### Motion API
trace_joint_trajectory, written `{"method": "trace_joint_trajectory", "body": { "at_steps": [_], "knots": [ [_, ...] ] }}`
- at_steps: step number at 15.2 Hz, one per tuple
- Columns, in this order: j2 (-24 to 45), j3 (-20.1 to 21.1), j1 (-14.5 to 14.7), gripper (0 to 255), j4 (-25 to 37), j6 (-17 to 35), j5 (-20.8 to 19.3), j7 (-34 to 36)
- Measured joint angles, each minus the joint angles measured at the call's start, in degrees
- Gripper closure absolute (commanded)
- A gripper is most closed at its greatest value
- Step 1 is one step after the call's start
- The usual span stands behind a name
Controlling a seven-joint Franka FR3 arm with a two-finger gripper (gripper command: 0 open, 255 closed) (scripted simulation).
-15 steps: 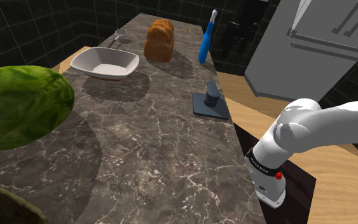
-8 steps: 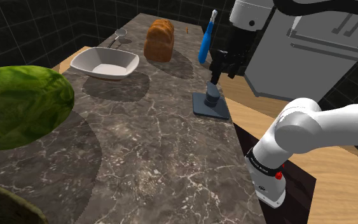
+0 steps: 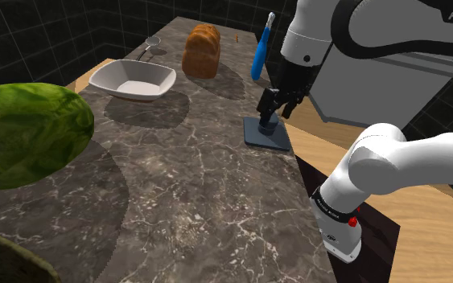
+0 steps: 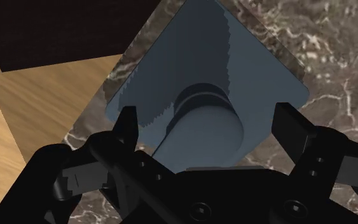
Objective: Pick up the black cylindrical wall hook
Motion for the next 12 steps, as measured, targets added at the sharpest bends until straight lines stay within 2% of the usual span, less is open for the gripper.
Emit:
{"method": "trace_joint_trajectory", "body": {
  "at_steps": [2,3,12],
  "knots": [
    [0.16,0.37,0.11,0,-1.34,1.49,0.34,-0.05],
    [0.06,0.40,0.15,255,-1.66,1.72,0.39,-0.08],
    [0.04,0.42,0.14,255,-1.87,2.05,0.42,-0.10]
  ]
}}
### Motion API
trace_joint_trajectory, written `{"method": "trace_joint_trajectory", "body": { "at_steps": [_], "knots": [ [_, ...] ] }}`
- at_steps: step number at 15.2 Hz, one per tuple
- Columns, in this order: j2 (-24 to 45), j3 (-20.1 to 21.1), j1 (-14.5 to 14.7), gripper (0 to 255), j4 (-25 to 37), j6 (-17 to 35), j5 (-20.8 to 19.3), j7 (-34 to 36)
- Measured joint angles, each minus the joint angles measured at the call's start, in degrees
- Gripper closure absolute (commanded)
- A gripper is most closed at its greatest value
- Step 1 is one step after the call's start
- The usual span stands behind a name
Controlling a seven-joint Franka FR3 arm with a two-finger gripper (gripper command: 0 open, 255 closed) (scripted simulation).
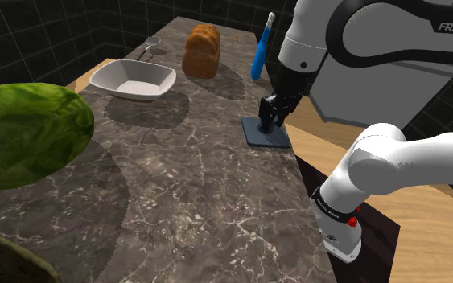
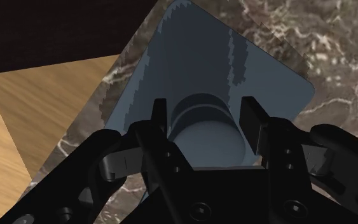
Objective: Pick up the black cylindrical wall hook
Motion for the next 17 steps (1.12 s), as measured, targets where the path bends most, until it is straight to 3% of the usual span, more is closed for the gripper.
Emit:
{"method": "trace_joint_trajectory", "body": {
  "at_steps": [17],
  "knots": [
    [1.59,-2.38,-1.17,255,11.74,-10.26,-2.40,0.30]
  ]
}}
